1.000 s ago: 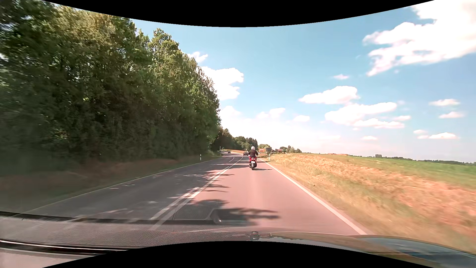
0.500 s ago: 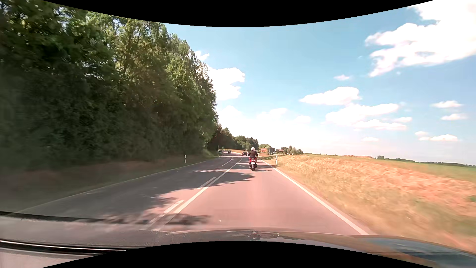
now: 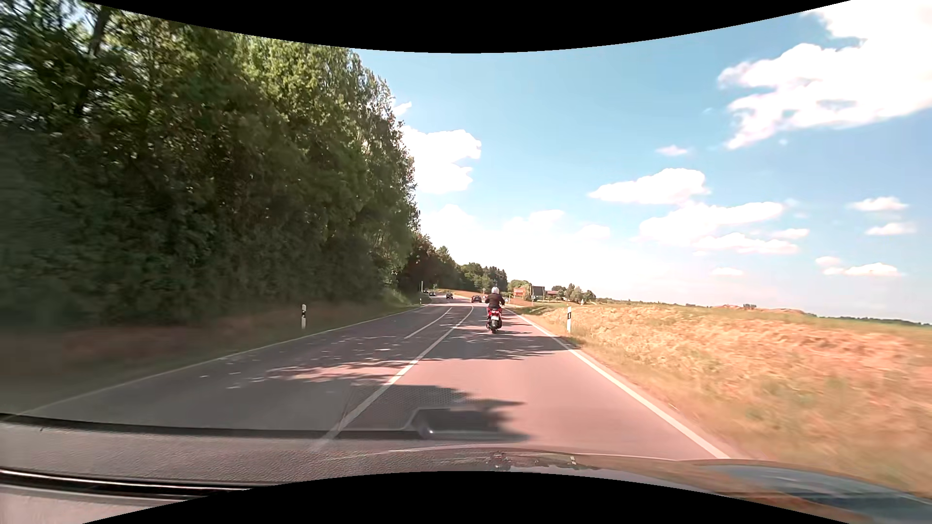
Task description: Follow the waypoints while adhering to traffic rules and regulations
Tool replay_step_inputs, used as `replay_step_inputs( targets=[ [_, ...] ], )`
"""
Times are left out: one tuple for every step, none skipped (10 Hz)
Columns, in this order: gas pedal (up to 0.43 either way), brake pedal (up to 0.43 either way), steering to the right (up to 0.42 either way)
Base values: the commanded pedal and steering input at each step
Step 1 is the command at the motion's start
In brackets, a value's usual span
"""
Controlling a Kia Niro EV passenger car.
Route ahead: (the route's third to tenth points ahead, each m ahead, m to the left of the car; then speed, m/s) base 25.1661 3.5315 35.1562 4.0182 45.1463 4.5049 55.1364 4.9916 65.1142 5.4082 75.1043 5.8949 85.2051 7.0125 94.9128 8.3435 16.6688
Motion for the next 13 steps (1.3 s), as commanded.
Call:
replay_step_inputs(
  targets=[
    [0.197, 0.012, 0.004],
    [0.197, 0.012, 0.004],
    [0.197, 0.012, 0.004],
    [0.197, 0.012, 0.004],
    [0.197, 0.012, 0.004],
    [0.209, 0.012, 0.004],
    [0.209, 0.012, 0.004],
    [0.209, 0.012, 0.004],
    [0.22, 0.012, 0.004],
    [0.24, 0.012, 0.004],
    [0.24, 0.012, 0.003],
    [0.248, 0.012, 0.003],
    [0.268, 0.012, 0.003]
  ],
)
